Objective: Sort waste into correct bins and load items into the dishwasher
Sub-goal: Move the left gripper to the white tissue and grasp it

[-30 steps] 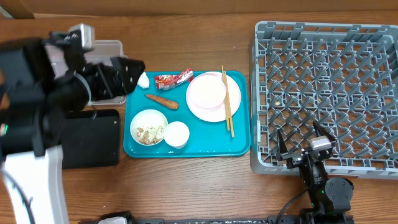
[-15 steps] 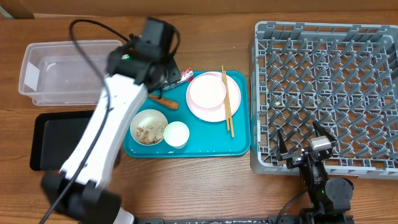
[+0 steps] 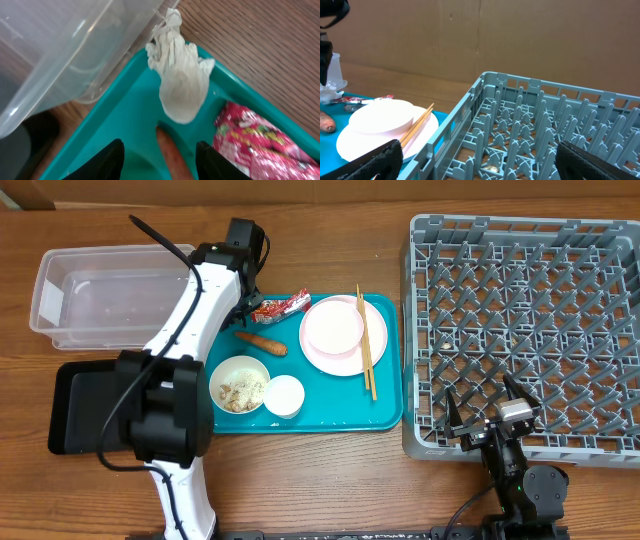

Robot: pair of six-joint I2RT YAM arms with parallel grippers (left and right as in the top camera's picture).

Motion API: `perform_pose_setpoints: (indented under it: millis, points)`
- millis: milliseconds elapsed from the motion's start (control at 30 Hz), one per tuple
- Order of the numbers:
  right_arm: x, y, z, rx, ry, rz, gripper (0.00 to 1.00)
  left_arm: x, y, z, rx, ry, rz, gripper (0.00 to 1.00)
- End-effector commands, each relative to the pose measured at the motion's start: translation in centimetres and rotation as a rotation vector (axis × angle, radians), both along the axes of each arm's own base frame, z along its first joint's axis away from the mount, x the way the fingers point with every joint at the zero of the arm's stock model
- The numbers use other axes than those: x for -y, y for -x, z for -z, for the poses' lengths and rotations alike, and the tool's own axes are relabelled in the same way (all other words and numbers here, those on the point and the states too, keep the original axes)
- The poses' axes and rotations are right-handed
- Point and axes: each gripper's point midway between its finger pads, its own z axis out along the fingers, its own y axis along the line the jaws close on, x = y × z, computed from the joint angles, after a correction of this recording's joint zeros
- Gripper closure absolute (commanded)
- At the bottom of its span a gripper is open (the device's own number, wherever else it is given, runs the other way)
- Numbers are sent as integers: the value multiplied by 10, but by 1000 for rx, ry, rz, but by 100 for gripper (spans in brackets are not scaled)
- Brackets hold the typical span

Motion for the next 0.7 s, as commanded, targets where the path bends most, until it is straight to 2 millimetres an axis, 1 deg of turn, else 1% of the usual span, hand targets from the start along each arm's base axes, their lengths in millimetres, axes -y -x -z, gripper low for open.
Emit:
perform_pose_setpoints:
  millis: [0, 67, 233, 333, 433, 467, 567, 633, 667]
  points:
    - [2, 0, 2, 3, -2, 9, 0, -4, -11, 11, 1, -48, 33, 50]
    - [2, 0, 2, 3, -2, 9, 0, -3, -18, 21, 2, -54, 64, 51]
    - [2, 0, 2, 3, -2, 9, 0, -4, -26, 33, 8, -74, 68, 50]
    - [2, 0, 2, 3, -2, 9, 0, -4, -29, 35, 18, -80, 74, 49]
    - [2, 0, 2, 3, -2, 9, 0, -5, -29, 39, 10, -85, 73, 50]
    - [2, 0, 2, 3, -2, 9, 0, -5, -29, 40, 11, -87, 73, 51]
    - [2, 0, 2, 3, -2, 9, 0, -8, -30, 39, 21, -106, 69, 60]
    - [2, 0, 2, 3, -2, 9, 0, -8, -30, 40, 20, -106, 69, 60]
    - [2, 0, 2, 3, -2, 9, 0, -8, -30, 40, 18, -106, 69, 58]
